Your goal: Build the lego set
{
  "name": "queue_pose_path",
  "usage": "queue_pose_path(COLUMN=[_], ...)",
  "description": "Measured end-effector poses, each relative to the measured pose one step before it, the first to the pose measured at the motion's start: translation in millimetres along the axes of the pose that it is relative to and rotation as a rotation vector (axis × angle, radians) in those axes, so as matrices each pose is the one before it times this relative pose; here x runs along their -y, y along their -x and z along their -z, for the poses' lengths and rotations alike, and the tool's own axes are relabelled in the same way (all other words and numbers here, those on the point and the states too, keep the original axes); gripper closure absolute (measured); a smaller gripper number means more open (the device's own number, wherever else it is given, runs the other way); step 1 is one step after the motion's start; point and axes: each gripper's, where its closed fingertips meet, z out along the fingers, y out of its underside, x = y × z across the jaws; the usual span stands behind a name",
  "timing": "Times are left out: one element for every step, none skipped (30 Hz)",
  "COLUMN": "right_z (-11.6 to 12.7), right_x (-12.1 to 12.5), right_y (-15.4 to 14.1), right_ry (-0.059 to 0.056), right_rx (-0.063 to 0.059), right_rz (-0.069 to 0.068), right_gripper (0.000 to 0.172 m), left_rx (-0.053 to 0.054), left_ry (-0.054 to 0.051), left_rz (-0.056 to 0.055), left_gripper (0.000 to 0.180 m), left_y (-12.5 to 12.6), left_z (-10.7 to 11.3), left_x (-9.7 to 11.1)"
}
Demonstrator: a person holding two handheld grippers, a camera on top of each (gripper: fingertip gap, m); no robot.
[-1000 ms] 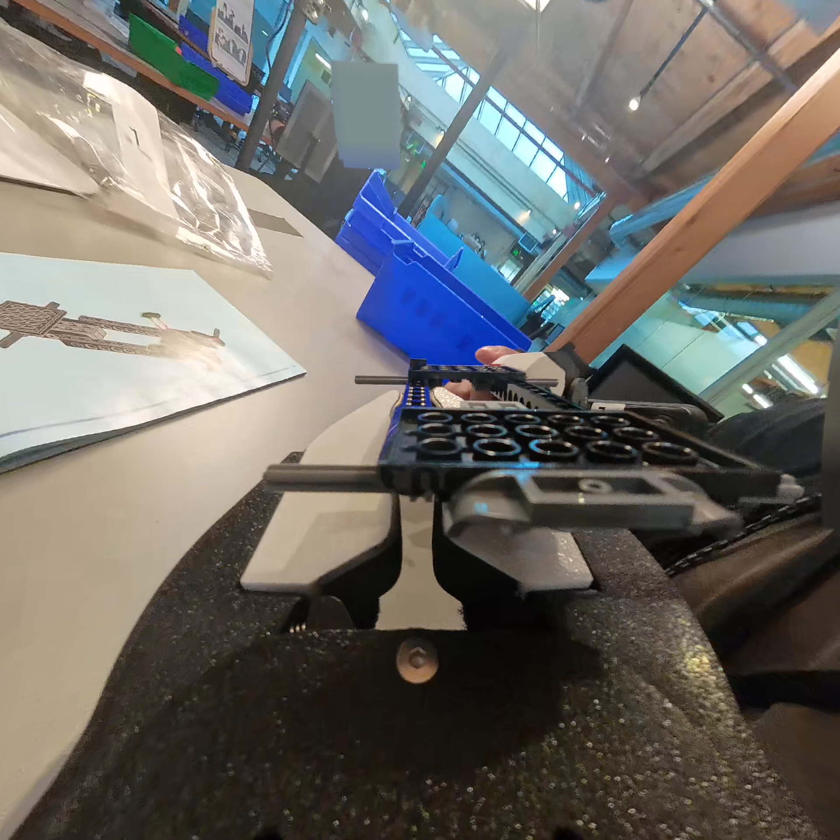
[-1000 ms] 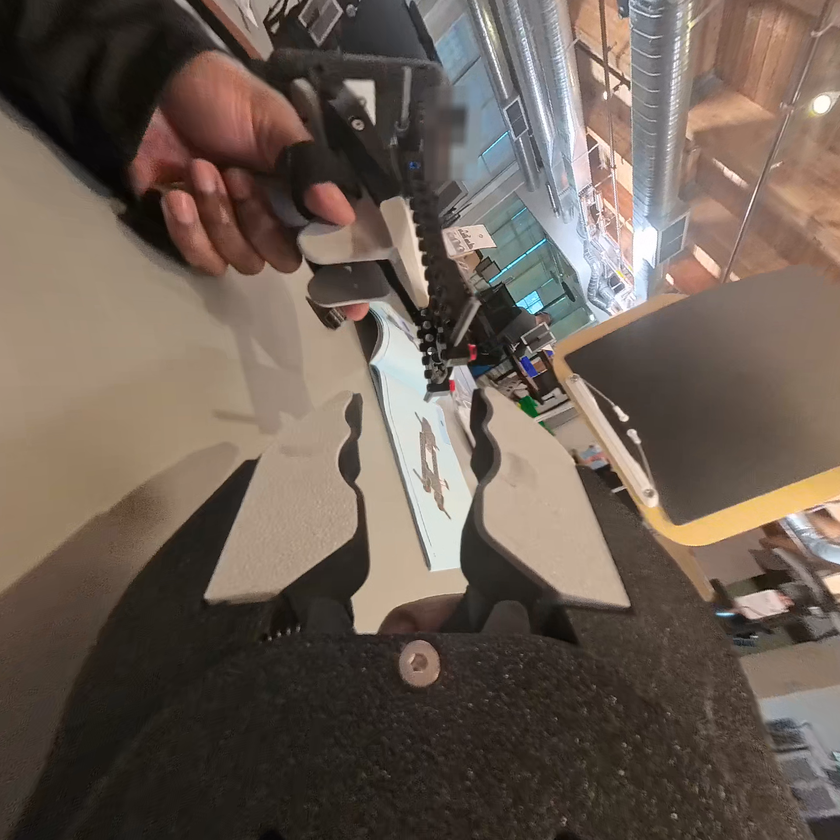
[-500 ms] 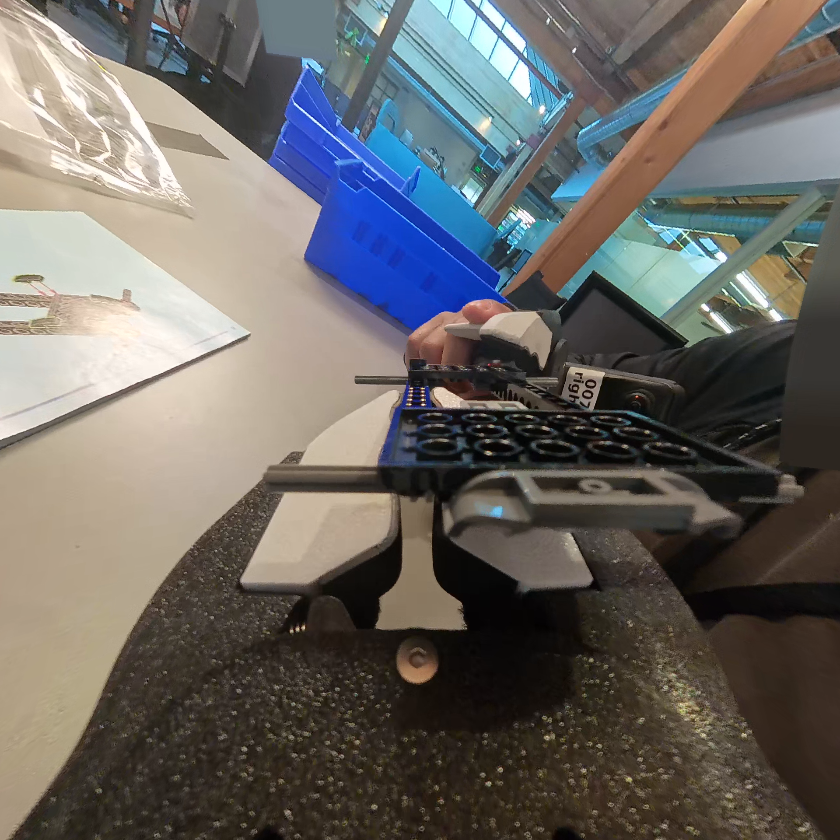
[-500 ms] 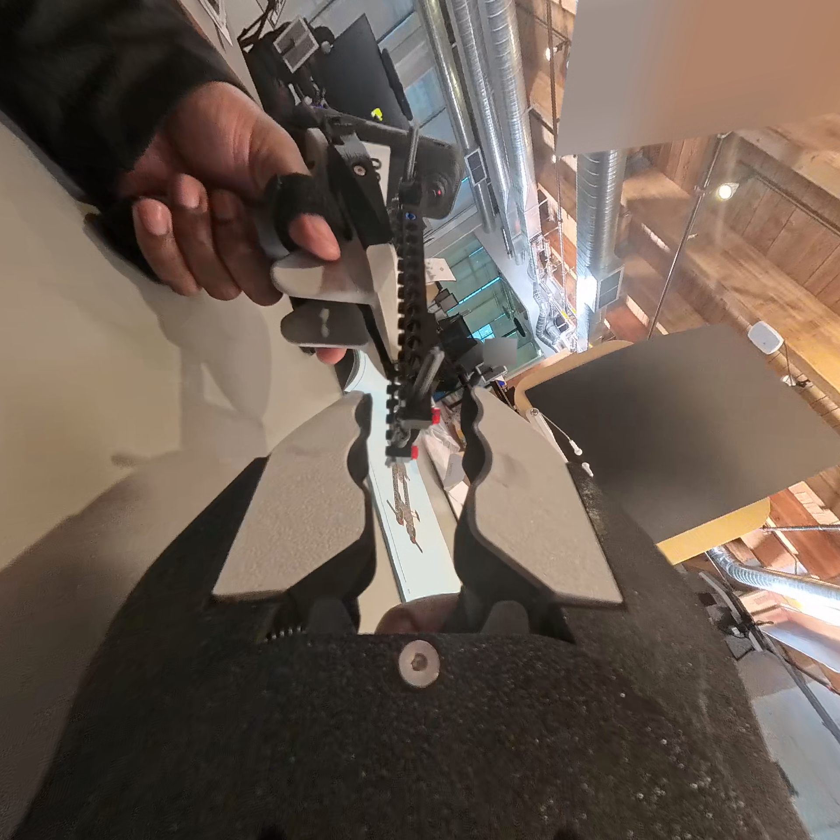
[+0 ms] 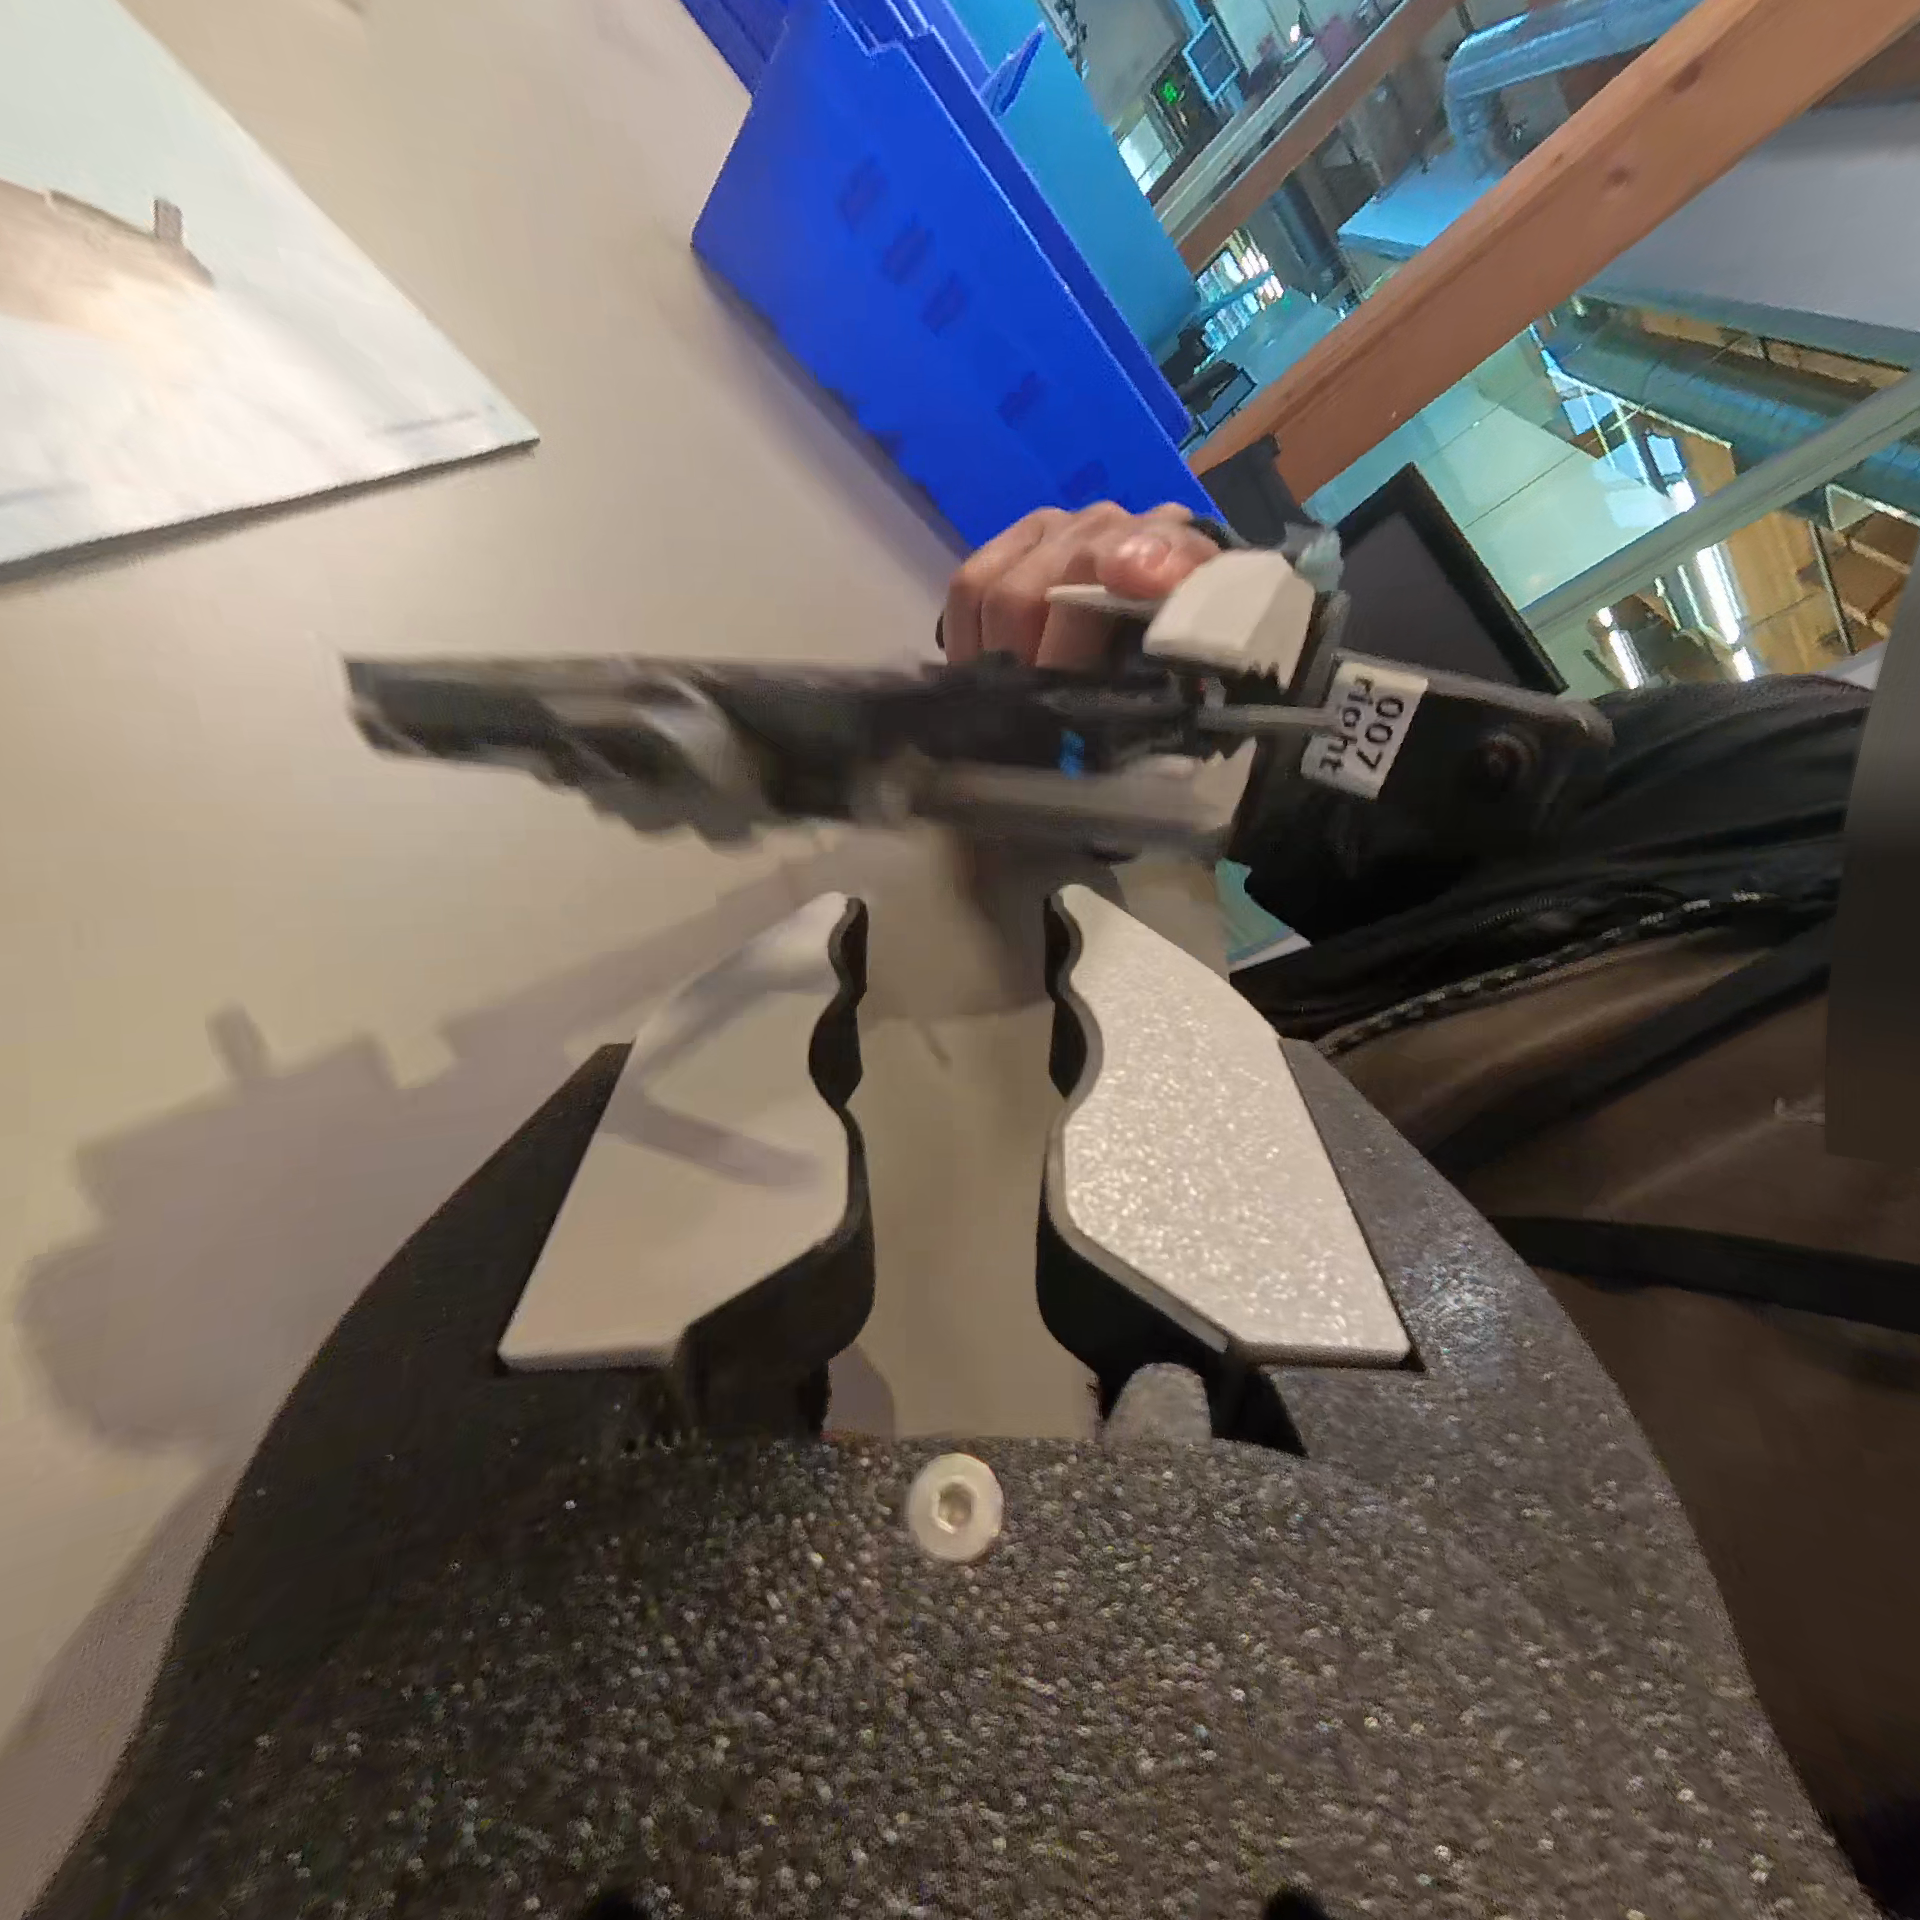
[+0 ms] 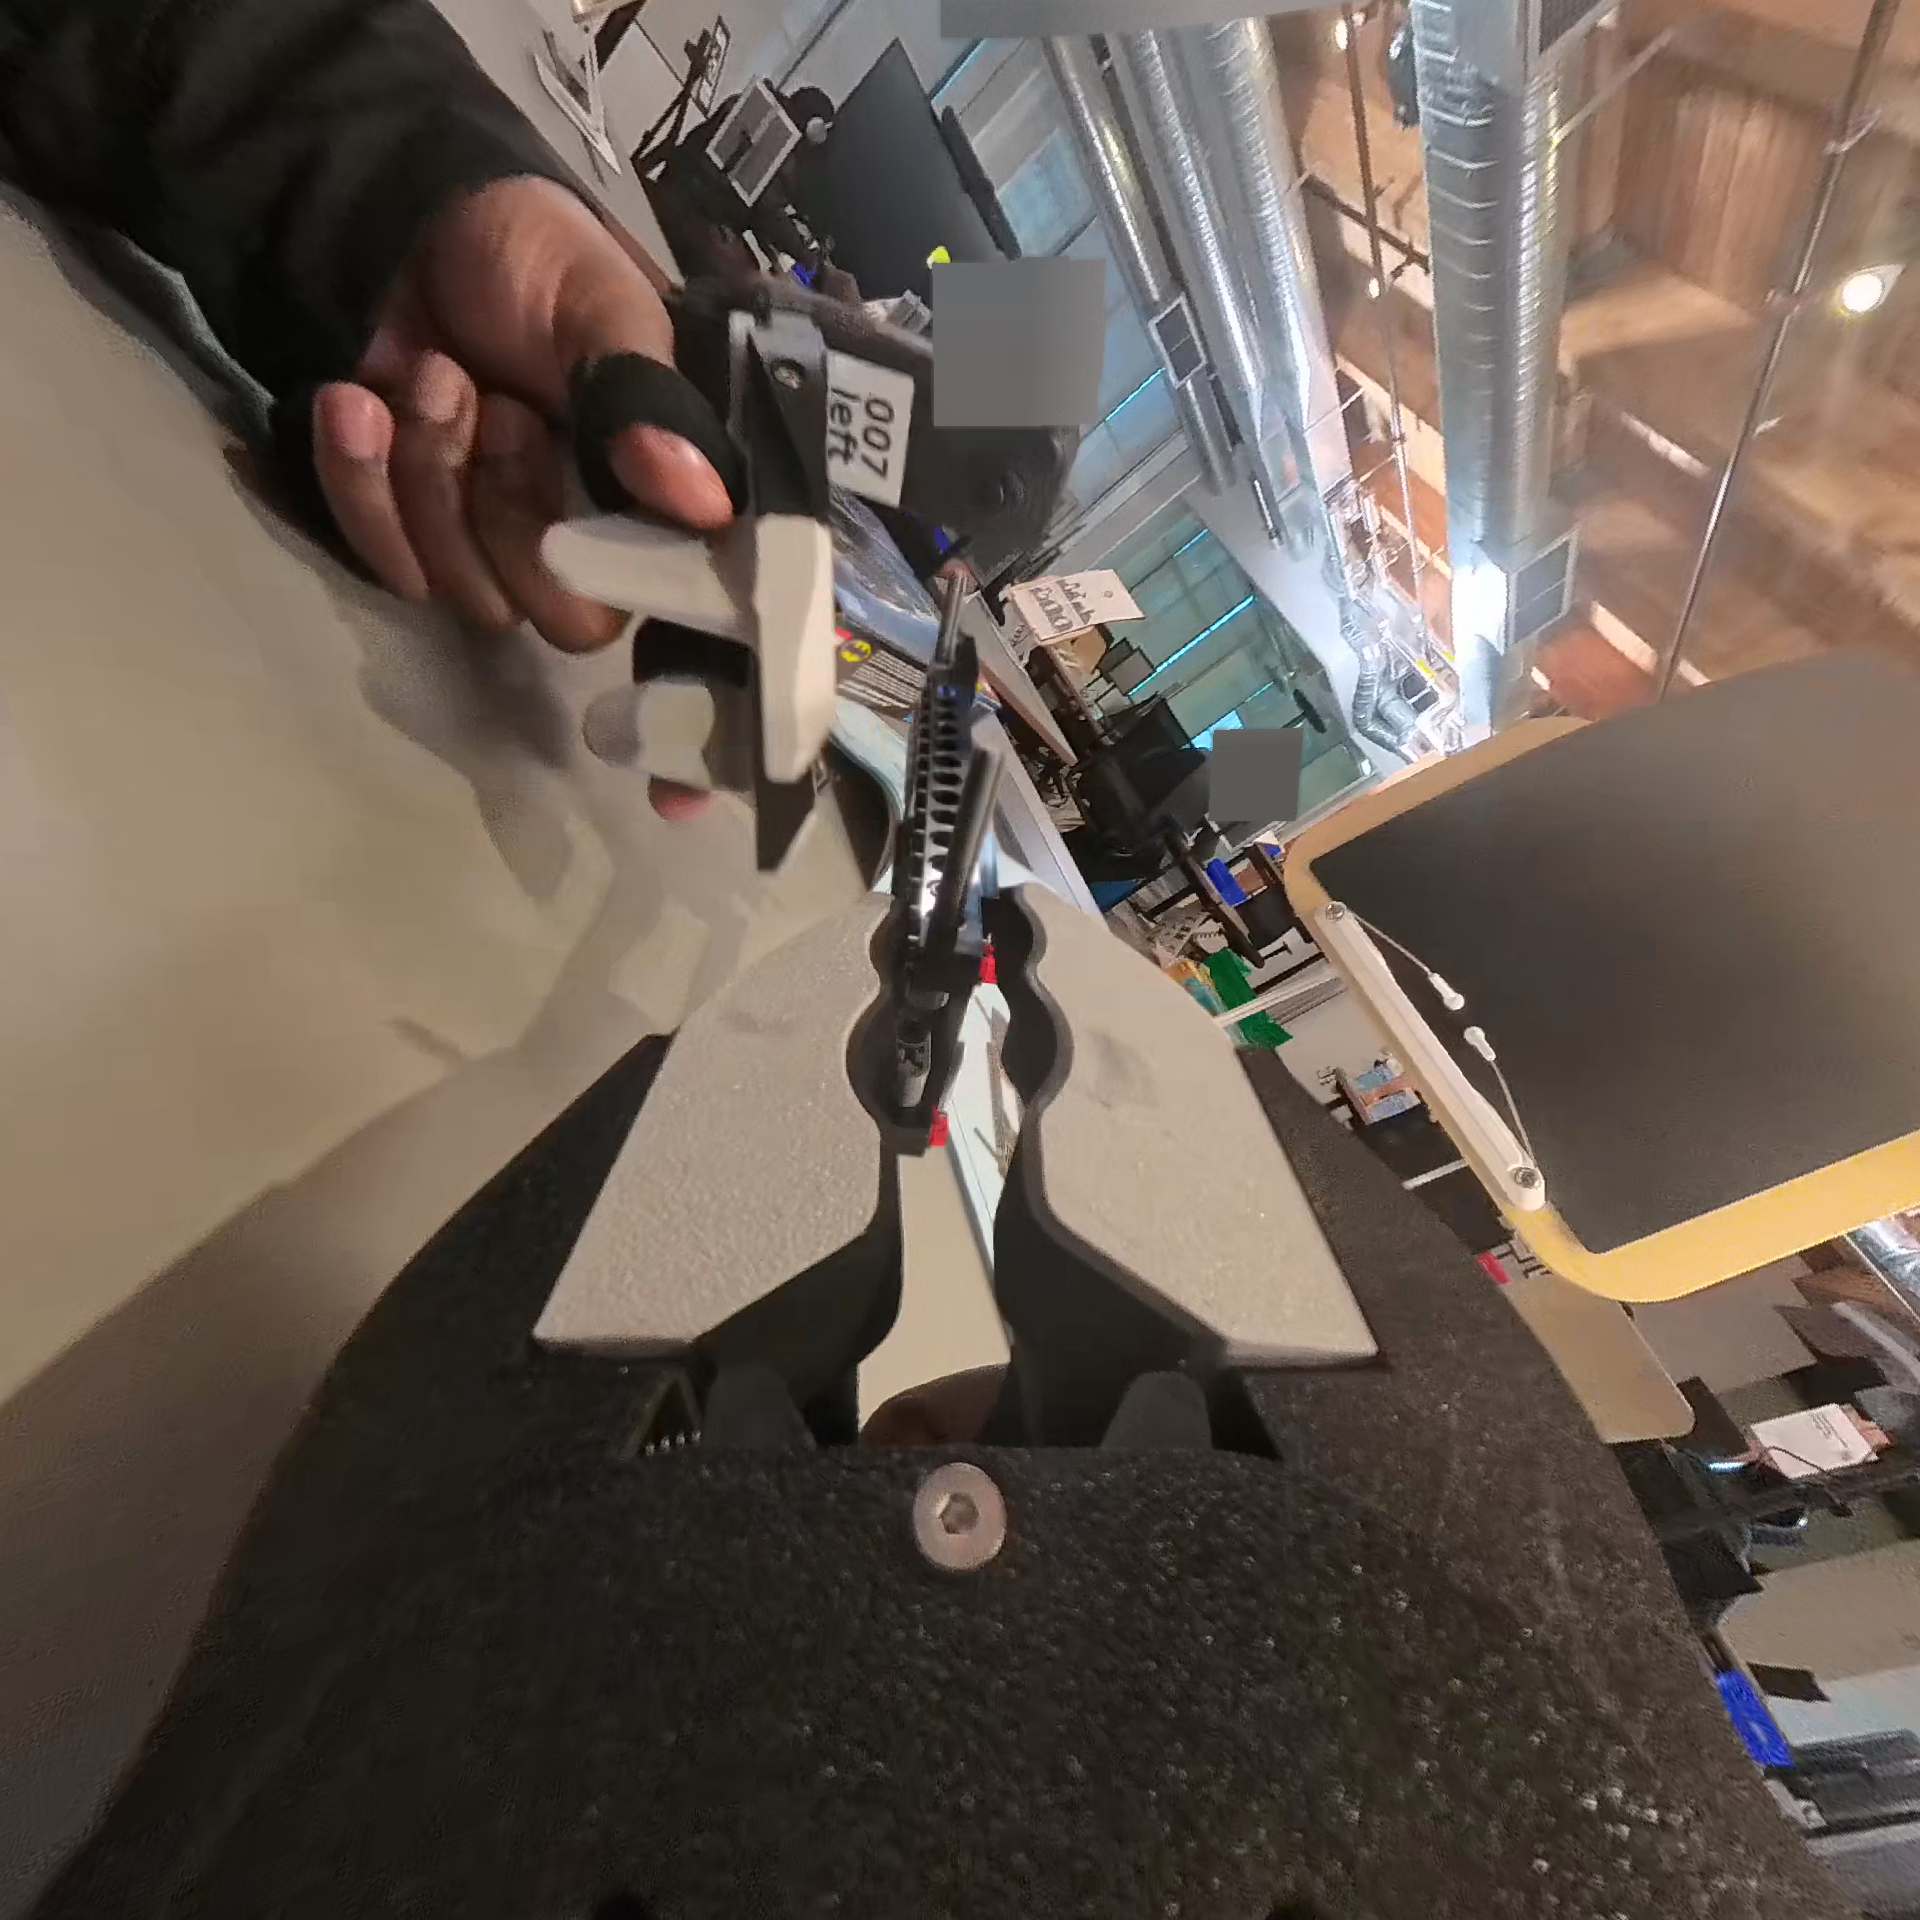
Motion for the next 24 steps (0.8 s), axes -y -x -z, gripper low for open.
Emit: queue_pose_path(right_z=[0.18, -0.01, -0.26, -0.36, -0.42, -0.55, -0.71, -0.67, -0.89, -1.01, -1.33, -1.28, -0.71, 0.58, 1.37, 1.84, 2.42, 3.19, 3.40, 3.38, 3.14, 3.00, 3.01, 2.97], right_x=[-1.85, -2.19, -2.55, -2.21, -1.60, -1.23, -0.82, -0.45, -0.32, -0.68, -1.35, -1.71, -0.76, 0.87, 1.29, 0.61, 0.06, -0.49, -1.32, -2.40, -3.20, -3.30, -2.79, -2.17], right_y=[0.50, 1.36, 2.24, 3.03, 3.96, 4.52, 4.68, 4.67, 4.98, 5.70, 6.33, 5.56, 2.97, 0.73, 0.70, 1.42, 1.69, 1.75, 1.74, 2.16, 2.93, 3.43, 2.32, 1.07], right_ry=[0.0060, 0.0081, 0.0104, 0.0078, 0.0042, 0.0023, 0.0006, 0.0003, 0.0014, 0.0049, 0.0111, 0.0162, 0.0124, 0.0015, -0.0028, -0.0017, -0.0017, -0.0012, 0.0023, 0.0067, 0.0093, 0.0077, 0.0027, -0.0011], right_rx=[0.0061, 0.0077, 0.0102, 0.0113, 0.0149, 0.0181, 0.0169, 0.0142, 0.0136, 0.0150, 0.0146, 0.0077, -0.0031, 0.0007, 0.0186, 0.0294, 0.0317, 0.0295, 0.0268, 0.0279, 0.0342, 0.0359, 0.0290, 0.0207], right_rz=[0.0028, 0.0160, 0.0286, 0.0363, 0.0390, 0.0403, 0.0442, 0.0514, 0.0574, 0.0580, 0.0538, 0.0485, 0.0338, 0.0091, -0.0107, -0.0215, -0.0235, -0.0196, -0.0162, -0.0170, -0.0217, -0.0274, -0.0329, -0.0342], right_gripper=[0.156, 0.157, 0.156, 0.156, 0.156, 0.156, 0.156, 0.156, 0.156, 0.156, 0.156, 0.155, 0.155, 0.154, 0.149, 0.145, 0.140, 0.135, 0.130, 0.125, 0.120, 0.117, 0.117, 0.115], left_rx=[0.0024, 0.0019, 0.0000, -0.0057, -0.0109, -0.0042, 0.0117, 0.0194, 0.0198, 0.0139, 0.0056, 0.0047, 0.0162, 0.0214, 0.0070, -0.0033, -0.0017, -0.0021, -0.0064, -0.0023, 0.0025, 0.0009, -0.0022, 0.0045], left_ry=[0.0131, 0.0189, 0.0240, 0.0224, 0.0190, 0.0146, 0.0103, 0.0072, 0.0007, -0.0047, -0.0051, -0.0031, 0.0048, 0.0147, 0.0189, 0.0155, 0.0099, 0.0080, 0.0084, 0.0069, 0.0035, 0.0010, 0.0053, 0.0129], left_rz=[-0.0139, -0.0257, -0.0357, -0.0455, -0.0545, -0.0600, -0.0589, -0.0535, -0.0445, -0.0327, -0.0223, -0.0115, -0.0012, 0.0045, 0.0035, -0.0010, -0.0061, -0.0084, -0.0066, -0.0042, -0.0096, -0.0192, -0.0274, -0.0342], left_gripper=[0.148, 0.148, 0.148, 0.149, 0.150, 0.151, 0.151, 0.151, 0.151, 0.150, 0.150, 0.150, 0.150, 0.151, 0.151, 0.151, 0.151, 0.150, 0.150, 0.149, 0.147, 0.143, 0.140, 0.138], left_y=[-1.62, -2.60, -3.59, -5.00, -6.17, -5.39, -2.88, -1.00, -0.17, -0.08, -0.35, 0.70, 3.30, 4.72, 2.51, 0.48, 0.12, -0.32, -0.77, -0.08, 0.26, -0.30, -0.64, 0.71], left_z=[3.96, 4.21, 4.21, 3.92, 3.81, 3.49, 3.25, 2.84, 2.33, 1.74, 1.14, 0.50, -0.29, -0.79, -1.19, -1.34, -1.14, -1.13, -0.89, -0.92, -1.03, -1.40, -1.85, -2.40], left_x=[-4.51, -5.38, -6.08, -5.86, -5.26, -3.84, -2.53, -0.85, 1.02, 2.46, 3.02, 2.93, 1.75, 0.35, -0.47, -0.03, 0.80, 1.13, 1.21, 1.62, 2.23, 2.66, 1.97, 1.37])
